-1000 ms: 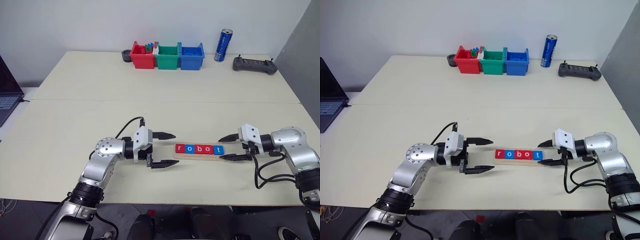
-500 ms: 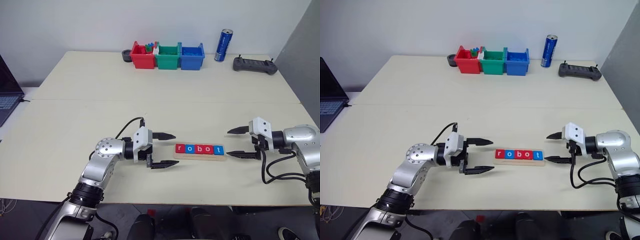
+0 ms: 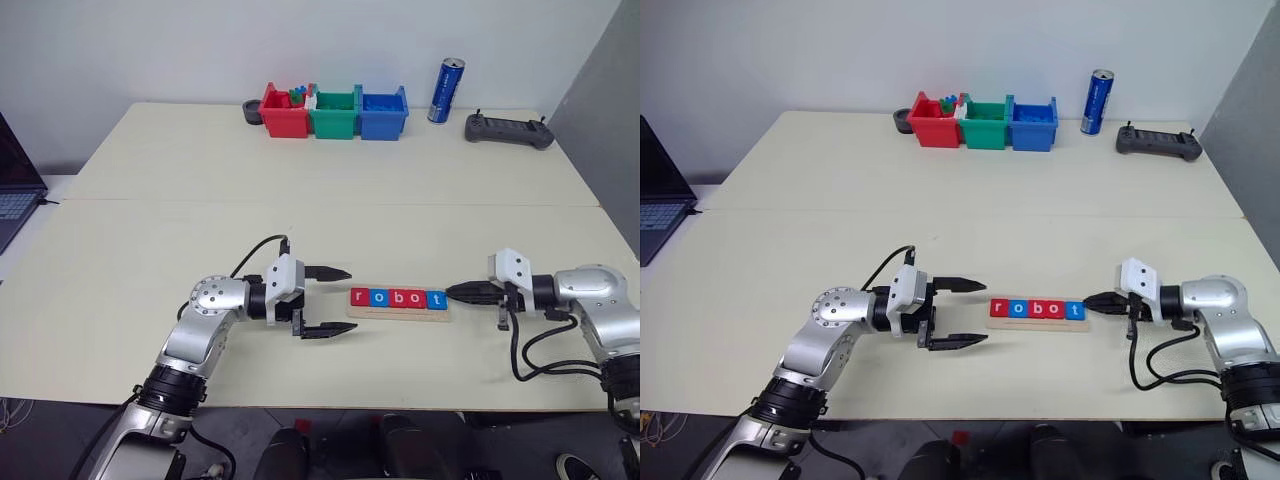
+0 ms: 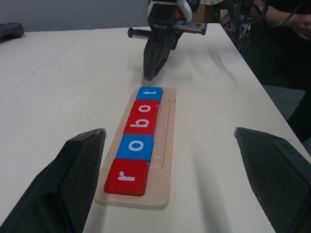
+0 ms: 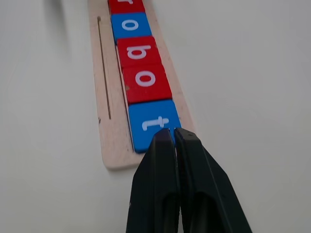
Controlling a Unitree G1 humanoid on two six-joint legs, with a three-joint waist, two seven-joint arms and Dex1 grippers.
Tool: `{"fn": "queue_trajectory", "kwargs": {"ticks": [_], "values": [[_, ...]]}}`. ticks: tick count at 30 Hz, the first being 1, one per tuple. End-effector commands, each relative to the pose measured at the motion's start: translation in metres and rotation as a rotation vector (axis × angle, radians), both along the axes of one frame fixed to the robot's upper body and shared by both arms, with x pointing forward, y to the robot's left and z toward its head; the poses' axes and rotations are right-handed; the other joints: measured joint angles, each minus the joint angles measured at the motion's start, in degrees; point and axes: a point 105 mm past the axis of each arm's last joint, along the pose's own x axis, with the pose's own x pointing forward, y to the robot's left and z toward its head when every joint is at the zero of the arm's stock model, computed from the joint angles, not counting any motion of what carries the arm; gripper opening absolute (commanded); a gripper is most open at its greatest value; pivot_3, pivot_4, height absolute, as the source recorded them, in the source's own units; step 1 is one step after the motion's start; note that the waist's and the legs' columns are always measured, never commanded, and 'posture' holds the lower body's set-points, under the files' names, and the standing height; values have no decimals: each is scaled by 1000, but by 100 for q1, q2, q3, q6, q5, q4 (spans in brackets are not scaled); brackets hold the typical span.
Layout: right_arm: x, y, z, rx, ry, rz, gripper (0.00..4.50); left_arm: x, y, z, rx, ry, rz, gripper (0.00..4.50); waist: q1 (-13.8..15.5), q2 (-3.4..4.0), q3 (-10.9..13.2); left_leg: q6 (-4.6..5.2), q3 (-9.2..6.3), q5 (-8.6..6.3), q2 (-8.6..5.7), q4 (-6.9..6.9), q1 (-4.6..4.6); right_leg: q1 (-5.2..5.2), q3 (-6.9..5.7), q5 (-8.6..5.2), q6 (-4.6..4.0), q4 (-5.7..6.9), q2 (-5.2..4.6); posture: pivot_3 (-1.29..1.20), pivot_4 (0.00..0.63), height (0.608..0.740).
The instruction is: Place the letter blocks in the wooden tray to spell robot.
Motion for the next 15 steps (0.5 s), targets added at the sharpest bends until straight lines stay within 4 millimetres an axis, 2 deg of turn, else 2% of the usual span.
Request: {"fn": "queue_trajectory", "kwargs": {"ticks": [1, 4, 9, 12, 15], "values": [[-3, 11, 8, 19, -29, 25, 94, -3, 1, 10, -19, -32, -6, 4500, 5, 0, 0, 0, 0, 0, 0, 0, 0, 0, 0, 0, 0, 0, 0, 0, 150, 740], [-3, 11, -4, -16, -27, 14, 94, -3, 0, 10, -19, -32, -4, 4500, 12, 0, 0, 0, -1, 0, -1, 1, -1, 1, -1, 0, 0, -2, -1, 0, 150, 740], [-3, 17, -14, -13, -17, 10, 94, -3, 0, 10, -20, -31, 0, 4500, 5, 0, 0, 0, 0, 0, -1, 1, -1, 0, -1, 0, 0, -1, -1, 0, 150, 740], [-4, 21, -10, 7, -23, 16, 94, -3, 0, 10, -20, -31, 1, 4500, 5, 0, 0, 0, -1, 0, 0, 1, 0, 0, -2, 0, 0, 0, 0, 0, 150, 740], [-2, 23, 5, 53, -41, 10, 94, -2, 1, 10, -19, -32, 1, 4500, 5, 0, 0, 0, -1, 0, -1, 1, 0, 0, -1, 0, 0, 0, 0, 0, 150, 740]]}}
